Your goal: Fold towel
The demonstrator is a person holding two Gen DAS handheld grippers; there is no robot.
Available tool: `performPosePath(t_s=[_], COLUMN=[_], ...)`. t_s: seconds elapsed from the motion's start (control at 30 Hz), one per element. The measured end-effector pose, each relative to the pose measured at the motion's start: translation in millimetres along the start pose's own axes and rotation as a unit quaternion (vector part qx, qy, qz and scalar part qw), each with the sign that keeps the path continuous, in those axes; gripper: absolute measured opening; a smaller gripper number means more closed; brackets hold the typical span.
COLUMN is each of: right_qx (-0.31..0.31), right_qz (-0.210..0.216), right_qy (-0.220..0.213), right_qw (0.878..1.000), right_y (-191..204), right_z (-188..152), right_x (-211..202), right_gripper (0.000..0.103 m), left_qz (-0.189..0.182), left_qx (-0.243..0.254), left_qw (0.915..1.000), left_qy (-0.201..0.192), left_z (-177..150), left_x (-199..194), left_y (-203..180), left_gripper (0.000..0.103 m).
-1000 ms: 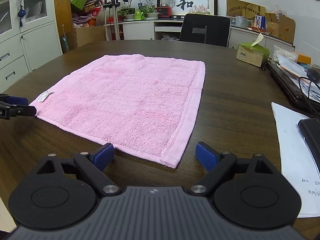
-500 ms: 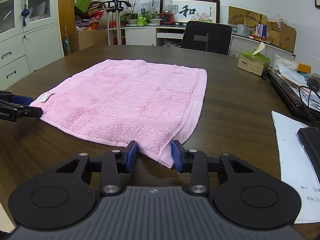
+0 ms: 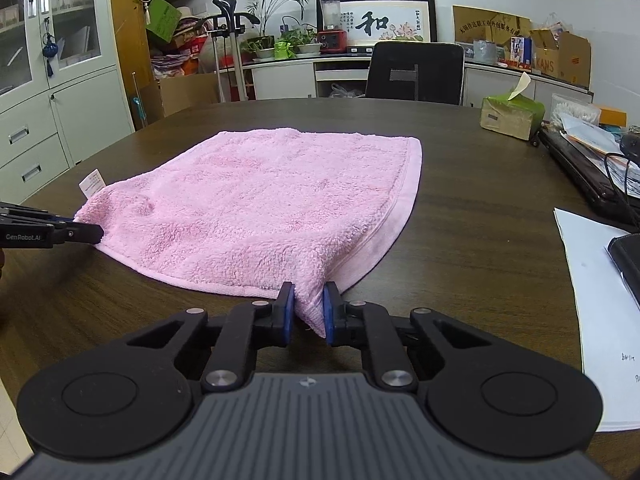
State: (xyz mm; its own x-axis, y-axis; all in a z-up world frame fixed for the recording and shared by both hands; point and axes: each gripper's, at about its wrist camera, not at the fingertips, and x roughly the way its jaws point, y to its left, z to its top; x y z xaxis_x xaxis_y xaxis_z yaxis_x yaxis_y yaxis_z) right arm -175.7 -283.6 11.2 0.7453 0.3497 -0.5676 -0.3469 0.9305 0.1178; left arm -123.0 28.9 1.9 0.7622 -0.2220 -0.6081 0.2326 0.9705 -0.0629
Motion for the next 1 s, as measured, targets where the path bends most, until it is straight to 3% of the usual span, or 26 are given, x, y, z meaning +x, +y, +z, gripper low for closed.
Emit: performPosePath(t_s=[0.3,0.37,0.57,0.8,1.0], right_qx=[0.031,0.044,0.062,0.091,0.114], right_qz=[0.04,0.057,0.074,0.054,0.028], right_qy=[-0.036,-0.056,-0.12,-0.139,-0.119], right_qw=[0.998,0.996,0.988,0.985,0.986], right_y=[2,4,7,-17,-39], right_z=[-11,-15,-10,27,57], right_x=[-55,-77,-118,-87,-31], right_gripper=[0.015,0.015,0.015,0.015,0.015], left_qz=[-0.019,-0.023,-0.027,-0.02,0.006], left_qx=[-0.022,-0.021,-0.022,-0.03,-0.034], left_qw=[0.9988,0.9978,0.9947,0.9948,0.9979], left_qy=[-0.039,-0.059,-0.097,-0.095,-0.054], left_z=[-9,-11,6,51,84], left_x=[-45,-70,-91,-50,7], left_y=[3,0,-6,-6,-3], left_gripper=[0.007,0.007,0.007,0.008,0.008])
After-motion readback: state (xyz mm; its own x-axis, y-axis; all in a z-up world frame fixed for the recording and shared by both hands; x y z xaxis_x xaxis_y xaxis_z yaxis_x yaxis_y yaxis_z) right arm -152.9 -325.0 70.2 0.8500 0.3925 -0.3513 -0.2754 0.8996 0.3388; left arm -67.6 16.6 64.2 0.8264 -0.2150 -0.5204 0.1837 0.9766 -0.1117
